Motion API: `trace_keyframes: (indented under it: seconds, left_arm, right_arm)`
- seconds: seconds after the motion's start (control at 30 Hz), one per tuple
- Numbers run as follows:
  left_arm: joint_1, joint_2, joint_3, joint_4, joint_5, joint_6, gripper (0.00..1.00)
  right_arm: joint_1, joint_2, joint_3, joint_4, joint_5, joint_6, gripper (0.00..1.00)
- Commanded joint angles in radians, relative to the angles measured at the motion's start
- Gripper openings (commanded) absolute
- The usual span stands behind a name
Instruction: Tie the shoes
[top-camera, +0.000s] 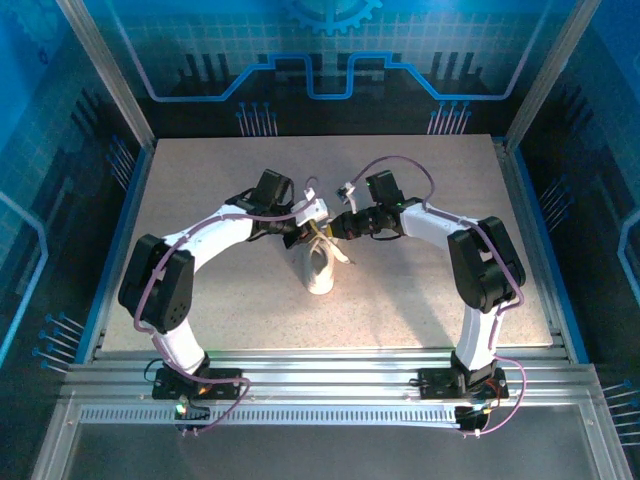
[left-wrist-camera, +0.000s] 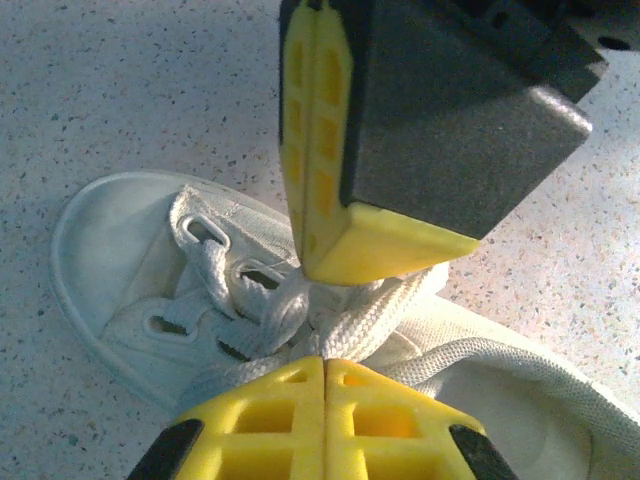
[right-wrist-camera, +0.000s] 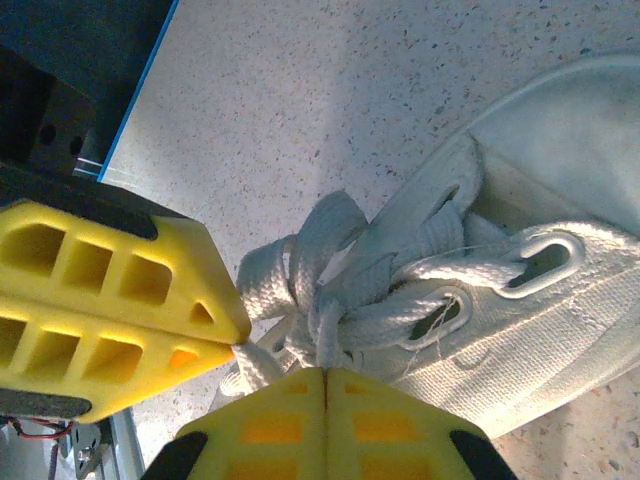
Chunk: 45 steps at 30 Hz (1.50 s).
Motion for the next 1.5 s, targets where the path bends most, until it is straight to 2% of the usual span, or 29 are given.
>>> trace_keyframes:
  seconds: [0.0, 0.67, 0.7, 0.77, 0.97, 1.03, 1.33, 1.47]
  left_arm:
    - [0.004, 0.027, 0.034, -0.018, 0.044, -0.054, 0.00]
    - [0.001, 0.121, 0.075, 0.023, -0.018, -0.221, 0.00]
    - [0.001, 0.121, 0.075, 0.025, -0.021, -0.222, 0.00]
    - [0.001, 0.124, 0.078, 0.024, -0.022, -0.223, 0.00]
    - [0.001, 0.140, 0.101, -0.005, -0.013, -0.222, 0.00]
    - [0.001, 0.146, 0.109, -0.012, -0.012, -0.224, 0.00]
    - [0.000, 0.168, 0.138, -0.043, -0.011, -0.223, 0.00]
    - [-0.002, 0.168, 0.139, -0.052, -0.008, -0.221, 0.00]
  right_arm:
    - [-0.006, -0.040, -0.018, 0.030, -0.028, -0.014, 0.00]
    - [-0.002, -0.042, -0.060, 0.175, -0.145, 0.095, 0.00]
    - [-0.001, -0.038, -0.062, 0.189, -0.160, 0.107, 0.02]
    - [-0.002, -0.029, -0.065, 0.219, -0.186, 0.134, 0.12]
    - [-0.023, -0.040, -0.084, 0.271, -0.182, 0.183, 0.30]
    - [-0.041, -0.051, -0.102, 0.297, -0.178, 0.208, 0.33]
    - [-0.089, -0.048, -0.150, 0.340, -0.149, 0.267, 0.33]
    - [-0.107, -0.049, -0.158, 0.254, -0.029, 0.255, 0.23]
